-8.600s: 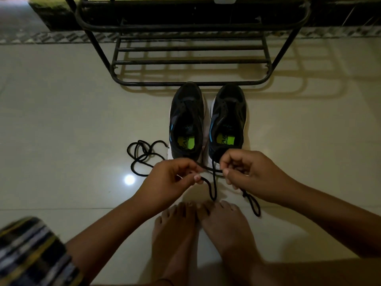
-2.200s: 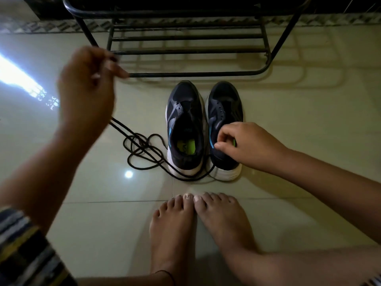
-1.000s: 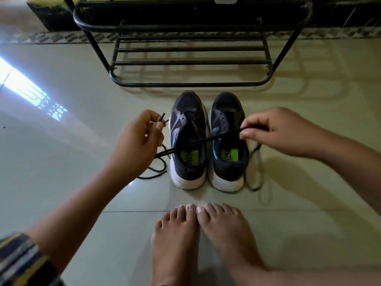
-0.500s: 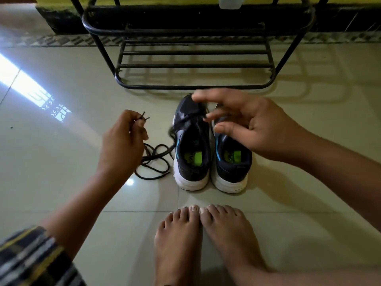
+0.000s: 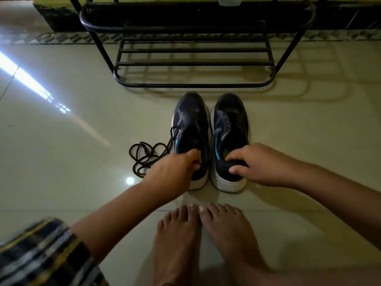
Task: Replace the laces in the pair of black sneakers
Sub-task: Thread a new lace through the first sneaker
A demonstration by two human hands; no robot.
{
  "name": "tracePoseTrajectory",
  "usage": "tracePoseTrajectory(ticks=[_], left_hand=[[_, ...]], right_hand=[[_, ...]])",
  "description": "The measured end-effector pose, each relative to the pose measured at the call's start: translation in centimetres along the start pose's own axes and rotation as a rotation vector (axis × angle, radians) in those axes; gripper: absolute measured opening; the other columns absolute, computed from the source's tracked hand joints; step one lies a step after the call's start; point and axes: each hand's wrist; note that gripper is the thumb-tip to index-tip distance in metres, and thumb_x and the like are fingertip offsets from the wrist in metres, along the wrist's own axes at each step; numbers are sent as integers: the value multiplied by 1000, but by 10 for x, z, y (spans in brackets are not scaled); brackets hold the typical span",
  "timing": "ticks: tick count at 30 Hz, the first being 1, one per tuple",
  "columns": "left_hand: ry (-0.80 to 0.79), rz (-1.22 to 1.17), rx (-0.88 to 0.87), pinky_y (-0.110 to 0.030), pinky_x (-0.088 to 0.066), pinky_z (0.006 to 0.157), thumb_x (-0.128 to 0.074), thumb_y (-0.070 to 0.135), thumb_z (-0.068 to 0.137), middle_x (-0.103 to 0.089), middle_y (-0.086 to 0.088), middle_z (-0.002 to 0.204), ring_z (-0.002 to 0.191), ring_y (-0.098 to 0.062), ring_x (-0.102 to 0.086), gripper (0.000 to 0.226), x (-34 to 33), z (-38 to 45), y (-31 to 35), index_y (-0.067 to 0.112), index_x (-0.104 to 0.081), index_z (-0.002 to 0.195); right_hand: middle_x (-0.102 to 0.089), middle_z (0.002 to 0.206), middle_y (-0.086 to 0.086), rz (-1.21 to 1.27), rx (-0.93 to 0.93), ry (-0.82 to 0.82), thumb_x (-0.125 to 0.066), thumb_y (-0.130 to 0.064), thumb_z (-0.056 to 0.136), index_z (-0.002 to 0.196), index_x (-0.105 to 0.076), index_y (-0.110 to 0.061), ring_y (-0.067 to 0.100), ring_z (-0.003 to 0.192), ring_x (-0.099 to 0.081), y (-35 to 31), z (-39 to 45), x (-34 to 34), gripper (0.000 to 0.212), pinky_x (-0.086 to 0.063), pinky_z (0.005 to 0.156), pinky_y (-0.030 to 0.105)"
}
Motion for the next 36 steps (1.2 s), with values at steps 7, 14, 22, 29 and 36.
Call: tracePoseTrajectory(ticks=[7,14,22,29,36], left_hand=[[-39,-94,-76,-11,-38,62,-46,27,97,-64,6,90,77,-7,-57,14,-2,15,-24,25,-58,105],[63,-275,-107,-11,-44,65,-54,22,94,-61,15,77,72,2,-58,10,12,40,-22,26,-62,96],[143,-315,-124,-27,-51,83,-61,18,90,-69,7,94,87,-8,-63,14,28,94,-17,21,-70,100],[241,-169,-49,-21,-46,60,-59,33,88,-69,8,87,75,-9,-61,14,18,131,-16,29,-70,96],[190,-105,-24,-19,-35,55,-58,33,88,-70,7,89,79,-12,-63,16,14,144,-16,29,-70,98]], right_hand=[[-62,122,-1,41,36,-50,-59,-26,91,127,-57,-21,16,110,-57,1,-11,-9,36,-46,91,27],[-71,90,-9,299,128,59,-65,-25,87,96,-71,-22,-2,81,-63,12,-6,4,12,-49,73,14],[-68,72,-8,593,-29,388,-67,-15,84,81,-71,-23,2,66,-61,51,40,23,9,-48,67,23],[-66,85,-3,505,-48,294,-69,-18,83,94,-72,-19,0,71,-58,59,68,12,11,-42,64,11],[-59,85,-6,451,-9,288,-67,-22,85,95,-72,-19,0,70,-53,63,77,8,11,-37,62,5]])
Point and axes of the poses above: each hand's wrist, its own z-axis towards the middle knuckle, its own x-axis out of the back of the hand, y = z × x
